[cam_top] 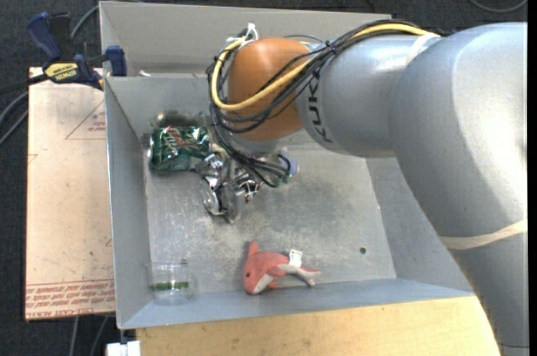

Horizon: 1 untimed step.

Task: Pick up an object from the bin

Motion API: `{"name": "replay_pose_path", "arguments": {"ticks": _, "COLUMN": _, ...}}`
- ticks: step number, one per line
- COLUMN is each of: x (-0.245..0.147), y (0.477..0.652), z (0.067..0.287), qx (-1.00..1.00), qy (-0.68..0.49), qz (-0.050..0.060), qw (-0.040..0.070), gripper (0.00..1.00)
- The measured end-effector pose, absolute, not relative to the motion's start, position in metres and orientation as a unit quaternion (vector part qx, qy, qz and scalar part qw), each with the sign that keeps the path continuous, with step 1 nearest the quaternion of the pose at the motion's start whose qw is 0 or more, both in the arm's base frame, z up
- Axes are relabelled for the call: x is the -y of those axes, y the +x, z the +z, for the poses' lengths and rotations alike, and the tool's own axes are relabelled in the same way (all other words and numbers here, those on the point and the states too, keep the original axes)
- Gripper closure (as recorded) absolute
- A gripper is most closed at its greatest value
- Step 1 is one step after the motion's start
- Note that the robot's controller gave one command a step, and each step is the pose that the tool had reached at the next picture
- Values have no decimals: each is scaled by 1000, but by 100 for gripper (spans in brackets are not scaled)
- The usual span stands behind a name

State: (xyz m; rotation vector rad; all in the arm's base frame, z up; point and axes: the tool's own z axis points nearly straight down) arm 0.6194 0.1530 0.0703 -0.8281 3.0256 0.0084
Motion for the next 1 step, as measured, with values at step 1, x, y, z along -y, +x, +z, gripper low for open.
{"name": "replay_pose_path", "arguments": {"ticks": 1, "x": -153, "y": 619, "z": 70, "qx": -965, "qy": -264, "qz": 3, "qw": 2, "gripper": 100}}
